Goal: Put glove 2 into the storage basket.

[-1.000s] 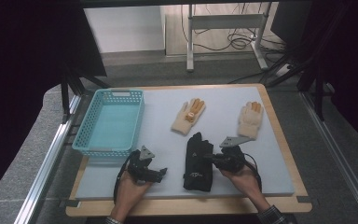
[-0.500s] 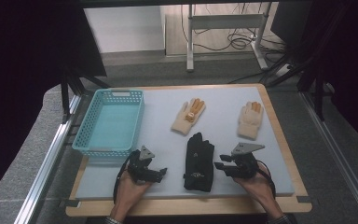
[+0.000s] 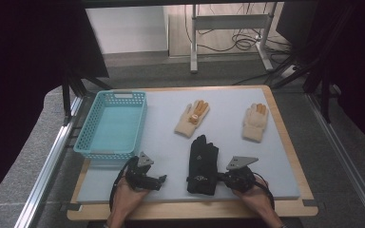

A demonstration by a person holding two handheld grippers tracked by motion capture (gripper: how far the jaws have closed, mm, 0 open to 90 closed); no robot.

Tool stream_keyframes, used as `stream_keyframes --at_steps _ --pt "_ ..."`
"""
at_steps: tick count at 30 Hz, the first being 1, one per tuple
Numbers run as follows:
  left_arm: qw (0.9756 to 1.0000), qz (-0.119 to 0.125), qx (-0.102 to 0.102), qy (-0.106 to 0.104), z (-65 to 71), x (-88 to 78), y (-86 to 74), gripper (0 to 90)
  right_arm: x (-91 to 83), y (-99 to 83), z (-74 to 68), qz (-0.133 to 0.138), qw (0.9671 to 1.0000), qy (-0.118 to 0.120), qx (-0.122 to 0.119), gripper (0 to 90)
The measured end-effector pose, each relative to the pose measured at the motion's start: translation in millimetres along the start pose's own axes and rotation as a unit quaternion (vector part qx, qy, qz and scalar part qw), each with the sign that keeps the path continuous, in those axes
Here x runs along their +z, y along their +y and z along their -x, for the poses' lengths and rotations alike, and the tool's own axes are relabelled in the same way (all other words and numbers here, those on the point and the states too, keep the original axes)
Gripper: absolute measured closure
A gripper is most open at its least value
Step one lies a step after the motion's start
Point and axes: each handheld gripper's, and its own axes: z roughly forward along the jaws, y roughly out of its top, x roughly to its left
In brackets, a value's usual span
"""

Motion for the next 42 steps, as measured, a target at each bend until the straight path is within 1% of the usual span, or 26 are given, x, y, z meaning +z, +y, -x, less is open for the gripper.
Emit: stream_keyframes --at_steps 1,3,8,9,11,13,16,20,22,24,26,28,32,33,36,39,42 --pt "1.0000 0.002 0.002 0.000 -0.9 0.0 -0.8 3.6 4.2 3.2 -4.4 -0.001 1.0000 0.005 -0.005 88.4" --pt "1.0000 0.003 0.004 0.000 -1.2 0.1 -1.1 3.0 7.9 5.6 -8.1 0.000 0.9999 0.009 -0.010 88.4" --pt "1.0000 0.001 0.008 -0.003 -3.0 -1.4 -2.6 3.4 18.9 13.2 -18.9 0.000 0.9996 0.013 -0.023 87.9" --pt "0.9999 0.000 0.010 -0.004 -3.6 -2.1 -3.0 3.6 21.2 14.9 -20.9 0.000 0.9996 0.013 -0.023 87.5" --pt "0.9999 0.002 0.010 -0.007 -4.4 -2.8 -4.1 3.9 25.6 18.5 -24.5 -0.001 0.9996 0.012 -0.027 87.1" --pt "0.9998 0.000 0.016 -0.011 -5.8 -3.6 -4.7 4.2 30.3 22.3 -28.1 -0.001 0.9995 0.009 -0.030 86.6" --pt "0.9998 0.002 0.017 -0.013 -6.1 -3.8 -5.3 4.6 37.9 27.5 -33.6 0.002 0.9994 0.006 -0.035 86.3" --pt "0.9998 0.003 0.016 -0.013 -6.1 -3.5 -5.5 4.4 41.8 30.1 -36.3 0.003 0.9993 0.005 -0.037 85.9" --pt "0.9998 0.003 0.015 -0.013 -6.1 -3.5 -5.6 4.4 40.2 29.8 -36.0 0.001 0.9992 0.004 -0.040 84.4" --pt "0.9998 0.004 0.015 -0.013 -6.2 -3.5 -5.8 4.4 36.4 28.8 -36.1 0.003 0.9991 -0.004 -0.041 82.4" --pt "0.9998 0.006 0.013 -0.013 -6.0 -3.3 -6.0 4.4 31.6 27.8 -33.5 0.006 0.9990 -0.011 -0.043 79.9" --pt "0.9998 0.007 0.012 -0.014 -6.2 -3.3 -6.1 4.3 24.9 26.8 -28.0 0.012 0.9989 -0.023 -0.038 76.6" --pt "0.9998 0.007 0.012 -0.014 -6.4 -3.3 -6.2 4.3 8.5 24.0 -12.3 0.029 0.9981 -0.051 -0.019 67.3" --pt "0.9998 0.007 0.012 -0.015 -6.3 -3.3 -6.2 4.3 2.2 22.2 -6.2 0.034 0.9974 -0.062 -0.011 64.1" --pt "0.9998 0.007 0.012 -0.014 -6.3 -3.2 -6.2 4.3 -8.2 17.4 6.5 0.041 0.9960 -0.079 0.007 55.0" --pt "0.9998 0.007 0.012 -0.014 -6.3 -3.2 -6.2 4.3 -18.5 9.4 21.7 0.040 0.9933 -0.105 0.025 46.7" --pt "0.9998 0.006 0.012 -0.015 -6.3 -3.2 -6.2 4.3 -26.1 2.9 34.7 0.035 0.9907 -0.124 0.045 39.5"
